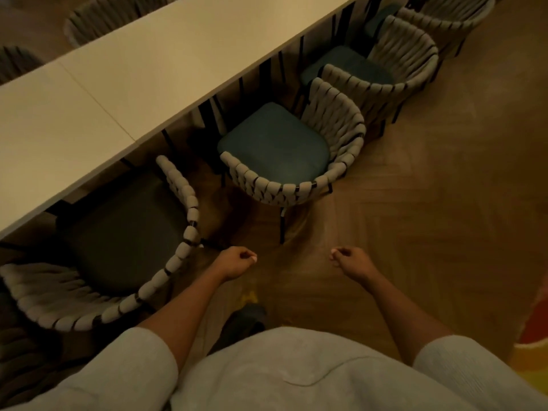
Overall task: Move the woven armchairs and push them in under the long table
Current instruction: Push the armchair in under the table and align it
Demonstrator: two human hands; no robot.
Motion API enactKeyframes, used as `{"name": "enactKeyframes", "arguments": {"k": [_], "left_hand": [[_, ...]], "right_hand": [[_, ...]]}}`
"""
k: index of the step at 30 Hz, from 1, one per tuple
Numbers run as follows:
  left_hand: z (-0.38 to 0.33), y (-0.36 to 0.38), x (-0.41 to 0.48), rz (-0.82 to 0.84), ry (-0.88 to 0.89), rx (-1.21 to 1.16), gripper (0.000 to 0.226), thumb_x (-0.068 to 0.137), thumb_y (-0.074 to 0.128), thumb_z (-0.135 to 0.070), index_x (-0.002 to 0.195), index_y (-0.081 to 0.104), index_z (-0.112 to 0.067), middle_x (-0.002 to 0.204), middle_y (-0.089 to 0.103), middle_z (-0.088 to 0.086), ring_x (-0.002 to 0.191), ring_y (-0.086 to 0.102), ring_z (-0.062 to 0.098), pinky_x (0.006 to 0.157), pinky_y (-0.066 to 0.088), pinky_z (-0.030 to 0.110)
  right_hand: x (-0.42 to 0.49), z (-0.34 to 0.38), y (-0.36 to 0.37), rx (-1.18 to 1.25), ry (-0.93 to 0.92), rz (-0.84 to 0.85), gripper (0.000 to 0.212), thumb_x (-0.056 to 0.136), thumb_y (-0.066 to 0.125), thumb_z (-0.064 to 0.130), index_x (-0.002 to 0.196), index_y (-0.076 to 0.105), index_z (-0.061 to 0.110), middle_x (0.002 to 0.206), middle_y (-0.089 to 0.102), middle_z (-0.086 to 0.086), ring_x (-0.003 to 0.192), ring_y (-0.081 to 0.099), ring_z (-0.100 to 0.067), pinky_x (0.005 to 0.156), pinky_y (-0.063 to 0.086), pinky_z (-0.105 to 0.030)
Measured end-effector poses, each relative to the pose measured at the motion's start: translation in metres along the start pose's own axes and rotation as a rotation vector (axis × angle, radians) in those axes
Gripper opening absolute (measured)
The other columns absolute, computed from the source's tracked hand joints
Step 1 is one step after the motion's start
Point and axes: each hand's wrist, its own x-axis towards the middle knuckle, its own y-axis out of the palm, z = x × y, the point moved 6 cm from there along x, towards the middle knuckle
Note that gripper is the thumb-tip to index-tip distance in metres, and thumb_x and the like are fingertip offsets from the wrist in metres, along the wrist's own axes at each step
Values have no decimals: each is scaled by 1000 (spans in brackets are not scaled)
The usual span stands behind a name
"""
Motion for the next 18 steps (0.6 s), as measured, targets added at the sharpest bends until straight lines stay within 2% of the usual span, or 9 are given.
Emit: {"name": "enactKeyframes", "arguments": {"k": [3, 6, 8, 11, 13, 16, 18], "left_hand": [[-20, -13, 36, -5, -1, -30, 28, 98, 62, -36, 123, 68, -24, 120, 65, -5, 112, 61, 14, 97, 50, 32], [-38, -31, 77, -15, -12, -90, 20, 97, 63, -36, 114, 69, -28, 116, 66, -7, 108, 63, 13, 100, 52, 38], [-53, -47, 101, -7, -16, -121, 10, 99, 60, -33, 106, 67, -31, 113, 68, -5, 103, 63, 14, 95, 53, 37], [-83, -75, 128, -9, -10, -147, 8, 101, 58, -29, 99, 66, -32, 111, 70, -1, 101, 65, 17, 91, 54, 37], [-100, -93, 150, -15, -2, -134, 9, 100, 59, -29, 99, 68, -31, 109, 72, 0, 100, 67, 18, 95, 56, 40], [-119, -114, 176, -54, 3, -119, 11, 98, 59, -34, 99, 70, -31, 106, 74, 0, 98, 69, 19, 96, 56, 45], [-132, -123, 185, -106, -24, -144, 21, 98, 59, -36, 115, 68, -27, 120, 70, 2, 105, 66, 20, 97, 54, 39]], "right_hand": [[16, 41, -19, 9, 2, -6, 23, 100, 63, 36, 83, 71, 23, 93, 79, -5, 93, 75, -23, 90, 59, -48], [41, 74, -37, -1, -3, 5, 18, 101, 63, 33, 89, 71, 22, 97, 78, -7, 95, 74, -23, 93, 58, -44], [57, 96, -55, -23, -3, -13, 17, 101, 63, 36, 91, 71, 26, 98, 78, -3, 95, 73, -21, 94, 58, -45], [85, 128, -86, -90, -12, -8, 17, 101, 61, 40, 101, 71, 26, 102, 76, -2, 97, 71, -20, 94, 58, -47], [104, 151, -107, -95, -33, -52, 29, 101, 61, 40, 118, 70, 19, 111, 74, -3, 103, 69, -20, 97, 57, -47], [130, 183, -128, -119, -82, -99, 31, 101, 61, 35, 126, 68, 18, 117, 71, -2, 109, 66, -19, 99, 54, -41], [149, 198, -139, -166, -94, -103, 34, 101, 62, 34, 130, 65, 16, 120, 68, -3, 109, 63, -19, 95, 52, -36]]}}
